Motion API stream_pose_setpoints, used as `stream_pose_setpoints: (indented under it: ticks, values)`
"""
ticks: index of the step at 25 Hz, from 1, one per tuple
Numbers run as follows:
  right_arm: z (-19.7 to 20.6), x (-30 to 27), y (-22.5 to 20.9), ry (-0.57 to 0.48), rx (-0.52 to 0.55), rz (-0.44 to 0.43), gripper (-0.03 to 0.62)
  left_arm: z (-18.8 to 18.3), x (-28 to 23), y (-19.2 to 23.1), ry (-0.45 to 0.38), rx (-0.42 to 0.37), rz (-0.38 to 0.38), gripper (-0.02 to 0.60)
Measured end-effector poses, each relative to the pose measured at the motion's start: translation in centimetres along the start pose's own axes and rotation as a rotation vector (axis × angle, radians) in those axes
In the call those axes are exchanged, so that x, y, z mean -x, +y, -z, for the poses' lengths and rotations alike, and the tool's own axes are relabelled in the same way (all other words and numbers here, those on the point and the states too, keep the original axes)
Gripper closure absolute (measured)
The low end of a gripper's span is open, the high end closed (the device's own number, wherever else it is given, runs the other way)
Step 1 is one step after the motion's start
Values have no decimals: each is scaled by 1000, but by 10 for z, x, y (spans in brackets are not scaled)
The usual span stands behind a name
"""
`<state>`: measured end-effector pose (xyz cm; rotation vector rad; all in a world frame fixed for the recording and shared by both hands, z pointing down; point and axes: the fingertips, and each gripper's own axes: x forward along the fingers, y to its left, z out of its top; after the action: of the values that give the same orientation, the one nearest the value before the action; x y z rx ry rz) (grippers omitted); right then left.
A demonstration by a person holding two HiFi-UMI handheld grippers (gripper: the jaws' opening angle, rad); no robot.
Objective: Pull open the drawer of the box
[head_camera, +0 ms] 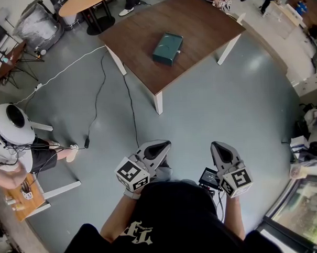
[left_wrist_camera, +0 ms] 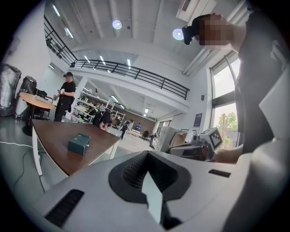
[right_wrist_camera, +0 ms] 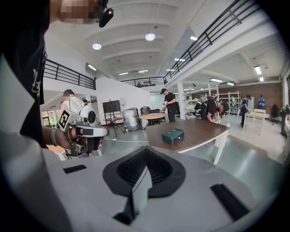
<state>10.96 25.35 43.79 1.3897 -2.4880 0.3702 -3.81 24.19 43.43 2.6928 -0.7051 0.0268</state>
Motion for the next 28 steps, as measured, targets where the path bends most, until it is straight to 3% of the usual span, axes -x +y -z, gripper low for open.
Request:
stream_pose_setpoints:
  ticks: [16, 28]
  values:
    - [-8, -26, 13, 28, 20, 0, 606, -5, 11, 34, -1, 11, -11, 577]
    - [-15, -67, 8, 22, 29, -71, 606, -4, 8, 57, -3, 27, -64, 577]
